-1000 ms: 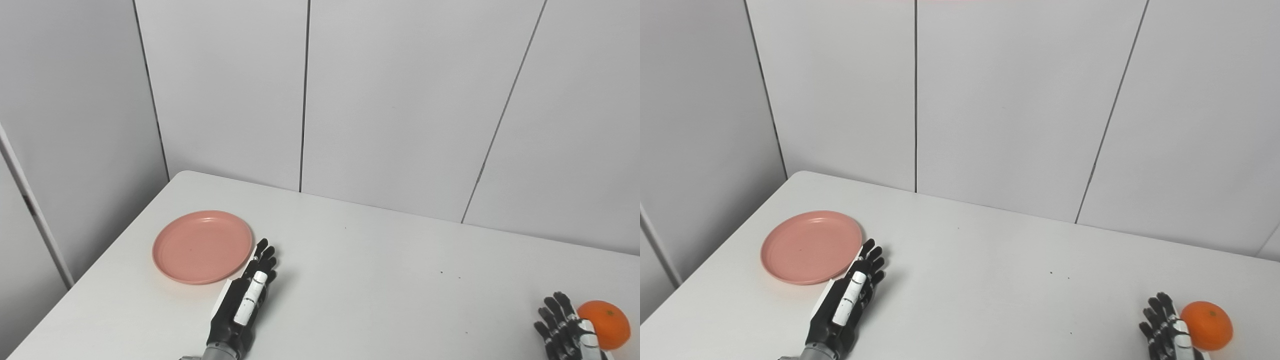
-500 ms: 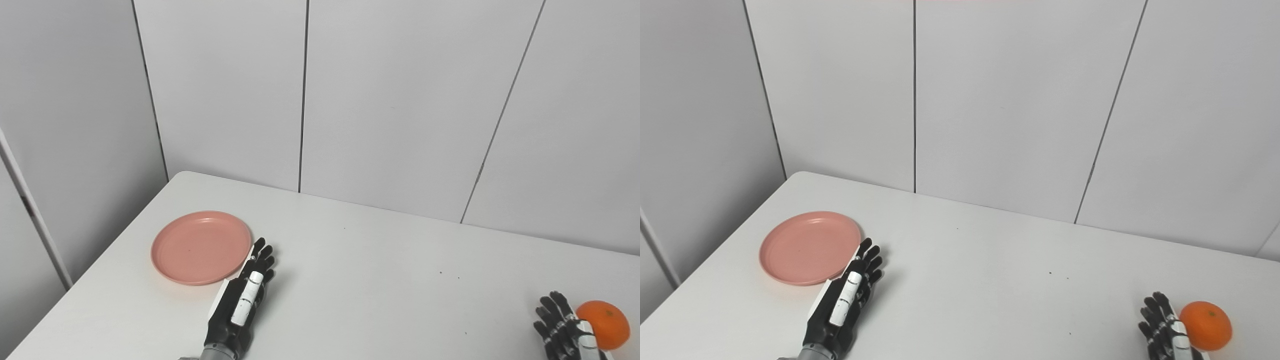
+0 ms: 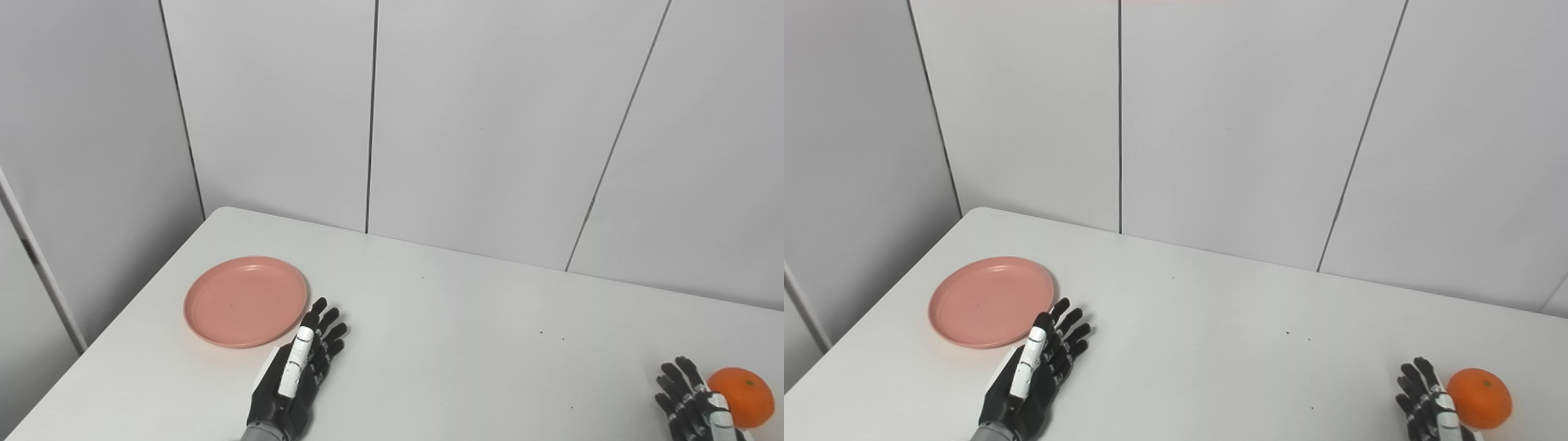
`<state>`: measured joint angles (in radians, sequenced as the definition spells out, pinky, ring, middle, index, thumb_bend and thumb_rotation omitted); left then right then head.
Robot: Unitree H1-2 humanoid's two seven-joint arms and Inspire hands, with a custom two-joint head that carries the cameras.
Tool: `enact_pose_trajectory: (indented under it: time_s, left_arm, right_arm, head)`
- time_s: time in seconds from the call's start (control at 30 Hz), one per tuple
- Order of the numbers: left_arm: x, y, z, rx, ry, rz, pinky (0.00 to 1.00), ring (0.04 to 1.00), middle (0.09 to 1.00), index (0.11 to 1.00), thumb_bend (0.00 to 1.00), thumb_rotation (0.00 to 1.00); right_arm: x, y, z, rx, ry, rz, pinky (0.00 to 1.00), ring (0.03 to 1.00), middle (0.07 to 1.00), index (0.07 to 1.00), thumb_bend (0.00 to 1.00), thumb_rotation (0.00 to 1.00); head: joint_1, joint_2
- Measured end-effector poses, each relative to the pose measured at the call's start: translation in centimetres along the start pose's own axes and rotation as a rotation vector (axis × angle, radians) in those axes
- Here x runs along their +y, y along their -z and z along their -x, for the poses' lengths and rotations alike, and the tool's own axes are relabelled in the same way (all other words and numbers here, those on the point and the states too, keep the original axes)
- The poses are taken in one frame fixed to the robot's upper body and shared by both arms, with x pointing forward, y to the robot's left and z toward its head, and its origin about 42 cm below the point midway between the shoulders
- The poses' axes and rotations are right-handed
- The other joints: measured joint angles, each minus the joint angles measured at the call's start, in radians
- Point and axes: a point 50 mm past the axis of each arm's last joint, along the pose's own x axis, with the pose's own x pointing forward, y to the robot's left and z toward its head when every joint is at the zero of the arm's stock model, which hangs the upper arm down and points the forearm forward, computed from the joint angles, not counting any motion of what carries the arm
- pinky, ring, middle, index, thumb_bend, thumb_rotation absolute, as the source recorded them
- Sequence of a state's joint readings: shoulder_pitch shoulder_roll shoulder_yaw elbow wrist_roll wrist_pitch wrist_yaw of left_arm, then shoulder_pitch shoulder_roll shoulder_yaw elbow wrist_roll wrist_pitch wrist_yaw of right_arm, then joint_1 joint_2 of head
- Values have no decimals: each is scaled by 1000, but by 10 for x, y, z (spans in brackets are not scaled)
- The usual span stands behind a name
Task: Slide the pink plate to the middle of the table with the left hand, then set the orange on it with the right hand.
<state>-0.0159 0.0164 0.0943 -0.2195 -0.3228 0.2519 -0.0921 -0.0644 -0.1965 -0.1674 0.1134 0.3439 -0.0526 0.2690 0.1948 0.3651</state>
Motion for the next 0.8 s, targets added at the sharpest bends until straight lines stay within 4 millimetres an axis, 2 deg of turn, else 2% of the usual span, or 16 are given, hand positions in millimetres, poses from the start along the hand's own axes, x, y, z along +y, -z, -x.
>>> enact_pose_trajectory:
  time_s: [0.17,0.3,0.43,0.63,0.8]
  left_arm:
    - [-1,-32,-10,-55,51,-23,999,970,978,994,845,883]
    - [5,-54,-18,-86,75,-82,965,940,938,942,875,863]
    - [14,-67,-24,-106,69,-117,942,917,915,902,883,837]
    - [40,-81,-40,-112,66,-141,920,906,905,873,921,811]
    - [62,-97,-51,-130,59,-175,911,900,895,862,922,839]
  right_arm:
    - [0,0,0,0,-1,0,1000,978,946,957,800,933]
    - [0,0,0,1,0,3,1000,973,944,953,808,926]
    - [0,0,0,2,4,5,1000,968,937,948,815,923]
    - [0,0,0,2,4,5,1000,967,936,944,817,920]
    - [0,0,0,2,4,6,1000,967,936,948,818,921]
  head:
    - [-2,-5]
    - [-5,-14]
    - [-5,-14]
    - [0,-14]
    - [0,-11]
